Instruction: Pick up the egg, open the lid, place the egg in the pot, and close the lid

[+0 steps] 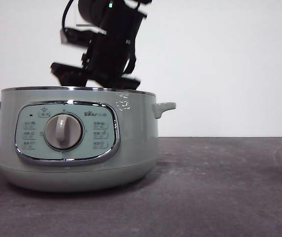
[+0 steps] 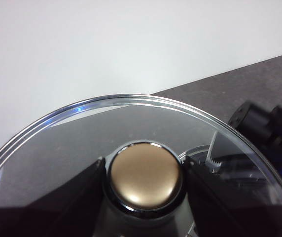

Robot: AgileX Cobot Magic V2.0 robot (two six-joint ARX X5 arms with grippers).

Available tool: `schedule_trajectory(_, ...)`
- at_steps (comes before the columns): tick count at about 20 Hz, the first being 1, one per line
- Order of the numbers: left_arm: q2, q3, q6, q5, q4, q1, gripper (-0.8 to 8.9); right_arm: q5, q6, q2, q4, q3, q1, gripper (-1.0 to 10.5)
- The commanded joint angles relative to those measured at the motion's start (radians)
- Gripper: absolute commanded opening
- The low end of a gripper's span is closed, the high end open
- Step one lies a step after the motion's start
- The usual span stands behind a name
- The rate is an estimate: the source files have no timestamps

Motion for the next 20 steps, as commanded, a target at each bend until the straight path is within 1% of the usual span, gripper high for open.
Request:
schedule_trajectory(1,0.006,0.018,0.011,-0.005,0.046,0.000,-0.08,0.101,0.022,-0.084,-0.037,0.000,-0.007,4.1)
schedule_trajectory(4,0.055,0.018,0.011,0.007,0.054,0.000,-0.08,0.241,0.027,-0.243,-0.137,0.000,-0.055,4.1)
schedule_trajectory(5,0.075,0.018,0.011,0.048,0.069,0.000,-0.08,0.277,0.049,-0.305,-0.164,0.000,-0.076,4.1)
schedule_trajectory(7,0.130,0.018,0.011,0.119,0.111,0.000,-0.09,0.277,0.115,-0.425,-0.210,0.000,-0.113,4.1)
schedule_trajectory(8,0.155,0.017,0.008,0.136,0.128,0.000,-0.08,0.276,0.142,-0.472,-0.231,0.000,-0.125,4.1)
schedule_trajectory(10,0.210,0.017,-0.011,0.190,0.159,0.000,-0.08,0.277,0.151,-0.559,-0.274,0.000,-0.144,4.1)
schedule_trajectory(13,0.268,-0.022,-0.037,0.234,0.233,-0.001,-0.08,0.277,0.156,-0.653,-0.321,0.000,-0.161,4.1)
schedule_trajectory(17,0.282,-0.189,-0.095,0.232,0.410,-0.019,-0.08,0.278,0.158,-0.742,-0.375,0.000,-0.186,4.1)
schedule_trajectory(20,0.282,-0.330,-0.114,0.230,0.552,-0.023,-0.09,0.277,0.183,-0.788,-0.432,0.000,-0.195,4.1)
